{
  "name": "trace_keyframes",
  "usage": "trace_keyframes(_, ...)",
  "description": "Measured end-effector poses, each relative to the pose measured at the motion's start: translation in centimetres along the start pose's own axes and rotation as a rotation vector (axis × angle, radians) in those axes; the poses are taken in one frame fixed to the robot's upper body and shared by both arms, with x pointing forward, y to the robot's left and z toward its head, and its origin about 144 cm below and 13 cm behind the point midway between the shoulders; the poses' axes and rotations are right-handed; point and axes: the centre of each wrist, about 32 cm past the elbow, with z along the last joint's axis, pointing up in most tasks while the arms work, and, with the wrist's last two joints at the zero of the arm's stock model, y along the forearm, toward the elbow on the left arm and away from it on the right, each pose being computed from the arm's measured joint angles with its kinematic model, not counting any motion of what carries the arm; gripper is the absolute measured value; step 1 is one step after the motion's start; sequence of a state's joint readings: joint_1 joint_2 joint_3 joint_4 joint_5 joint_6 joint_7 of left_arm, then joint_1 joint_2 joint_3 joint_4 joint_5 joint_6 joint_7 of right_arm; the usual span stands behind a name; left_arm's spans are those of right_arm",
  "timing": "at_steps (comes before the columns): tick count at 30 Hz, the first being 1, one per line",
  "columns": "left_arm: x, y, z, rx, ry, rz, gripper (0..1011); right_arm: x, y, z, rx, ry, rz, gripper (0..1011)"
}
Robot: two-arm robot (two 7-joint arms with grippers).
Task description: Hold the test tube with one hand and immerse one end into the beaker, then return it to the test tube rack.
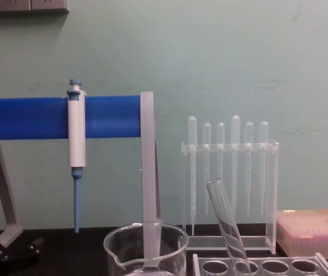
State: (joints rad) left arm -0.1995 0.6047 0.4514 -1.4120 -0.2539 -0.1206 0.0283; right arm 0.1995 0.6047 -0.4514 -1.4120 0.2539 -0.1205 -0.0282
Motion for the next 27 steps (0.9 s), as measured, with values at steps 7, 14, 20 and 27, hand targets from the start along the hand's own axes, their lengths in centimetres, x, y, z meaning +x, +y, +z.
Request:
trace_keyframes(7,0.0,0.0,0.0,0.0,0.0,0.0,1000,0.0,0.0,0.0,0.0,0.0,0.0,1002)
trace_keyframes(14,0.0,0.0,0.0,0.0,0.0,0.0,1000,0.0,0.0,0.0,0.0,0.0,0.0,1003)
trace_keyframes(20,0.0,0.0,0.0,0.0,0.0,0.0,1000,0.2,-0.7,0.3,0.009,-0.012,-0.002,1002)
trace_keyframes(27,0.0,0.0,0.0,0.0,0.0,0.0,1000,0.7,-3.4,2.0,0.023,-0.081,0.016,1002)
